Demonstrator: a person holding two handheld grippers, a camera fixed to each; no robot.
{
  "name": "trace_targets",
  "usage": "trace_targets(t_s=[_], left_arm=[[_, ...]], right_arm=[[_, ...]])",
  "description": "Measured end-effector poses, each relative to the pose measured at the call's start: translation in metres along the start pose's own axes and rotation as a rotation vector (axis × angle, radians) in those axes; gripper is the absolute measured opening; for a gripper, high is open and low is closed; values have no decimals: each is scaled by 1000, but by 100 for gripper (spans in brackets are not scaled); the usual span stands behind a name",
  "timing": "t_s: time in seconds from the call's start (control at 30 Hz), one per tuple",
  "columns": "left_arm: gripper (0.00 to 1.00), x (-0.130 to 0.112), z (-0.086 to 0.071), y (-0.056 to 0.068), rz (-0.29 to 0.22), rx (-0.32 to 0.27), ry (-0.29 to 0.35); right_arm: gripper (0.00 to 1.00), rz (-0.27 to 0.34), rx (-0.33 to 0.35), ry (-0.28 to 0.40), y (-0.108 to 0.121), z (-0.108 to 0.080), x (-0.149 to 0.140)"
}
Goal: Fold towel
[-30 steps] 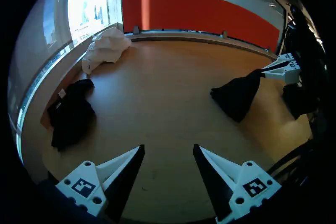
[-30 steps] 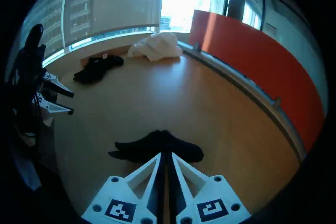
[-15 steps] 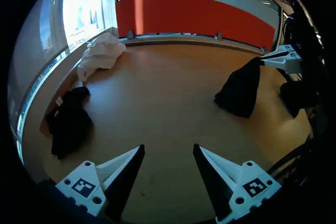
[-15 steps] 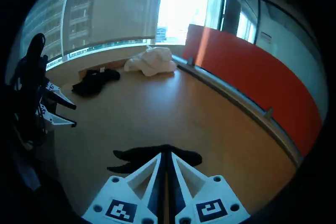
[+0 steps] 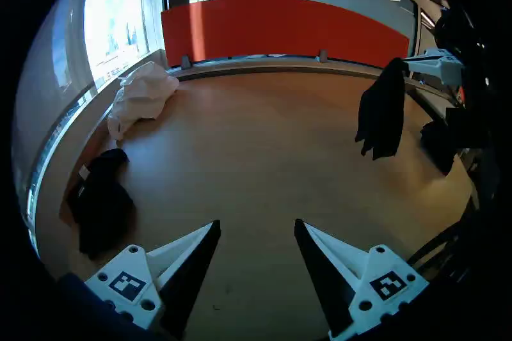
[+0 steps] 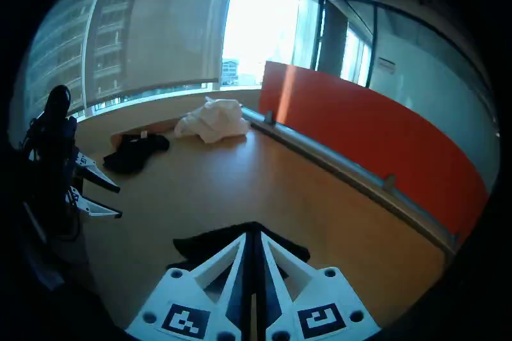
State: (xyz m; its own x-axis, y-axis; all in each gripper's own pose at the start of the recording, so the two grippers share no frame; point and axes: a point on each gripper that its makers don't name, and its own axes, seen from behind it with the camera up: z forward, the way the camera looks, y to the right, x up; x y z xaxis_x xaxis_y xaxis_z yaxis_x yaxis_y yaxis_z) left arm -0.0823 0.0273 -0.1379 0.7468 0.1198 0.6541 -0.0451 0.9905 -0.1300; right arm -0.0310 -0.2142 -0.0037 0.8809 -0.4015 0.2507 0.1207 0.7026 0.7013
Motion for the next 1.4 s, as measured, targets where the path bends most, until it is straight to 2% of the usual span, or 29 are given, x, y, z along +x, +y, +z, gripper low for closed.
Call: trace_targets(t_s=[0.23,0.6,0.77,0.97,1.4], left_arm=[[85,13,7,12,26,-25,6],[85,27,15,29,43,-53,10],[85,30,18,34,46,-54,5],[85,31,19,38,48,-49,-2],[85,34,22,46,52,-39,-13]], right_arm=[[2,31,-71,12,42,-32,6],[2,71,-203,11,128,-92,-5],[2,89,-260,-8,167,-119,-21],[2,120,-305,-37,203,-144,-46],[2,152,-384,-105,263,-181,-99]])
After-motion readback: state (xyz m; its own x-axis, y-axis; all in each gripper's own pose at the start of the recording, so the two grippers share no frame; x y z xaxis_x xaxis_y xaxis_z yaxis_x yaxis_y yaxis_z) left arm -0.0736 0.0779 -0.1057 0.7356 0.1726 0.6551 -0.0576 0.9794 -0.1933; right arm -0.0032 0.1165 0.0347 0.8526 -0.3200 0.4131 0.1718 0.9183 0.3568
